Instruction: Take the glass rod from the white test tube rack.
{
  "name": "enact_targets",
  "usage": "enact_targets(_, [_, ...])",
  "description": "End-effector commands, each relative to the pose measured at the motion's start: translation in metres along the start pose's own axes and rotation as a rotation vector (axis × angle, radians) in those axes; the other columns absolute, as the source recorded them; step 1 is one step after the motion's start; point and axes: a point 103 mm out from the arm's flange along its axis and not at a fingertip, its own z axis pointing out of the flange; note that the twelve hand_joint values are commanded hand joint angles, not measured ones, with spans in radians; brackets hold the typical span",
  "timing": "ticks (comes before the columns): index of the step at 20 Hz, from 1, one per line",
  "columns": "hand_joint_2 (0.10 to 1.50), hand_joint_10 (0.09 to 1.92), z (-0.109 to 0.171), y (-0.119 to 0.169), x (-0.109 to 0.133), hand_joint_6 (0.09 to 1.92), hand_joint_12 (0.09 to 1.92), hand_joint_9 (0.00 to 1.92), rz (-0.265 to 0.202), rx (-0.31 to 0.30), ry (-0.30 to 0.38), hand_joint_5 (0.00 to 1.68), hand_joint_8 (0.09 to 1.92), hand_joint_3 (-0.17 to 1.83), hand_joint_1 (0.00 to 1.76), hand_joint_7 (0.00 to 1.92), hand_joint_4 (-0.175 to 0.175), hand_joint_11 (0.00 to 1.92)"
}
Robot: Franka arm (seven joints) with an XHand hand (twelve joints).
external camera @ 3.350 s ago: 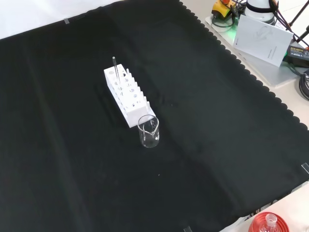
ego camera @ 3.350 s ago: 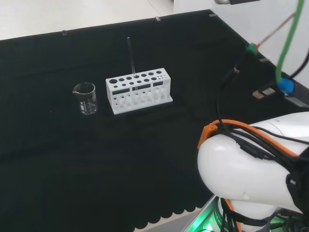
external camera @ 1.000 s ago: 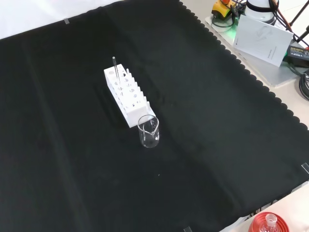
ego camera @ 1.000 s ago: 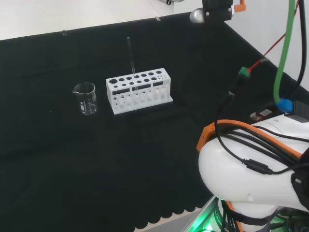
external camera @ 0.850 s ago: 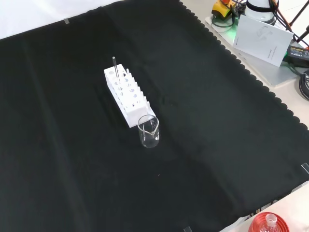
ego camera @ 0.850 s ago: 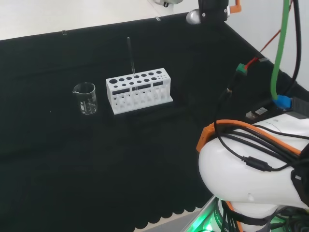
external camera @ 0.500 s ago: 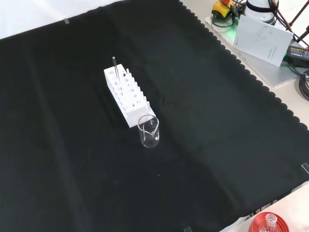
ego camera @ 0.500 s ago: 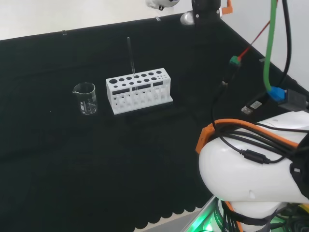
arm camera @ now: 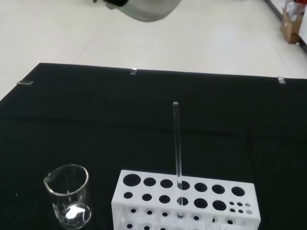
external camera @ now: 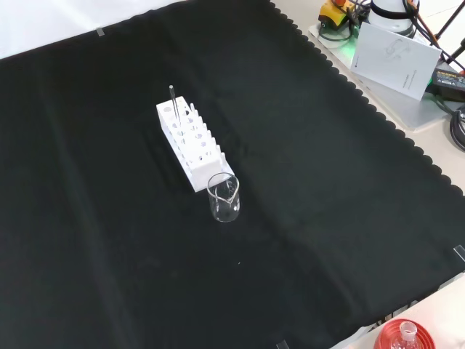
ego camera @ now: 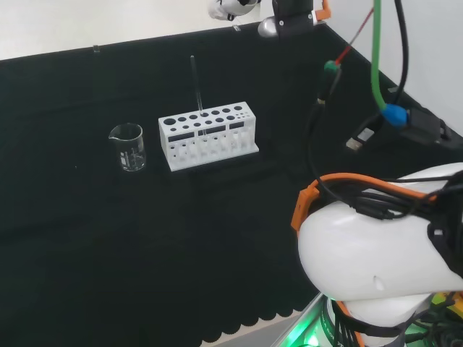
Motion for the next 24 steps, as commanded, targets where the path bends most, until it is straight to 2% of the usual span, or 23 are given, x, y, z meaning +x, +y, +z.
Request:
enact_targets(1, [0.98,0.48,0.009,0.035,-0.002,0.78,1.01,1.21,-0.04,0.02,0.012,0.95,0.63,-0.17,1.1,1.12,-0.175,1.11])
enact_targets(14, [0.98,0.46,0.048,0.096,-0.005,0.79,0.99,1.24,-0.097,0.091,0.04,0.95,0.62,-0.17,1.1,1.14,-0.175,1.15])
enact_targets(24, [0.98,0.45,0.072,0.128,-0.005,0.79,0.98,1.24,-0.111,0.14,0.043,0.95,0.62,-0.17,1.11,1.14,-0.175,1.15])
